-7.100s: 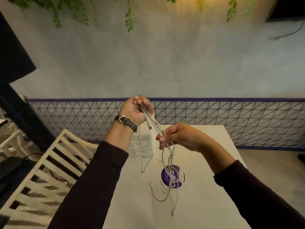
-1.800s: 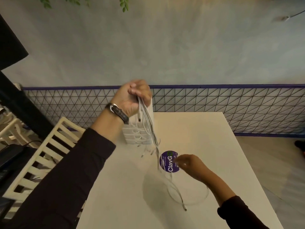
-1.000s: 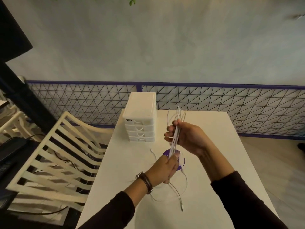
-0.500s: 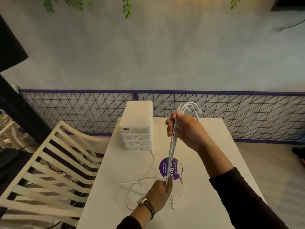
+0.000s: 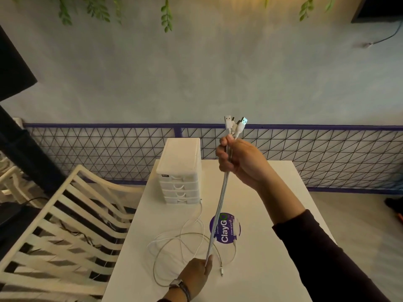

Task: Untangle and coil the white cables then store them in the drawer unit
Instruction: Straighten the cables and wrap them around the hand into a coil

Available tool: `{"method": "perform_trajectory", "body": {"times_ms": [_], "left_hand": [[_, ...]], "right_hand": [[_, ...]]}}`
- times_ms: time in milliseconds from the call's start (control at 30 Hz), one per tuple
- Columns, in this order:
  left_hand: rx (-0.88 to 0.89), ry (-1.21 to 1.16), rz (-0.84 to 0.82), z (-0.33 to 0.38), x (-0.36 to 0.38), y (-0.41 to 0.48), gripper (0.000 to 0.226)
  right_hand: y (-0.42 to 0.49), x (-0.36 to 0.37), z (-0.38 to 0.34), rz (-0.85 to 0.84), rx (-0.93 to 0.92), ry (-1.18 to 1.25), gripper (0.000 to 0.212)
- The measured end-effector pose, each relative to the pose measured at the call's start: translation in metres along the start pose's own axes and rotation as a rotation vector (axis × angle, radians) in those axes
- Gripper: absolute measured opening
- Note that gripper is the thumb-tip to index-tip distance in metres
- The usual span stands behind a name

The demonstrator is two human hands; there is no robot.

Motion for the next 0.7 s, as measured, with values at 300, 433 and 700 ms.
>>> {"method": "perform_trajectory", "body": {"times_ms": [300, 433, 700], "left_hand": [[-0.050, 0.204, -0.486, -0.008, -0.035, 0.016, 0.085], [0.083, -0.176, -0.357, 0.068, -0.130, 0.017, 0.044], [0.310, -0.173, -0.564, 0.214, -0.188, -0.059, 0.073]], "right_hand": [[-0.017, 0.017, 0.030, -0.205, 0.119, -0.162, 0.026], [-0.030, 0.028, 0.054, -0.389, 0.265, -0.350, 0.026], [-0.054, 0.047, 0.078, -0.735, 0.509, -0.746, 0.027]]}}
Point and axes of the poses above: each hand's wrist, its own y-axis towards the middle knuckle, its own x-axis out of the palm, z = x × y, the point moved 9 cm from there along y, towards the middle knuckle, and after that the axes turned 10 degrees about -y, right-handed, at the moved point
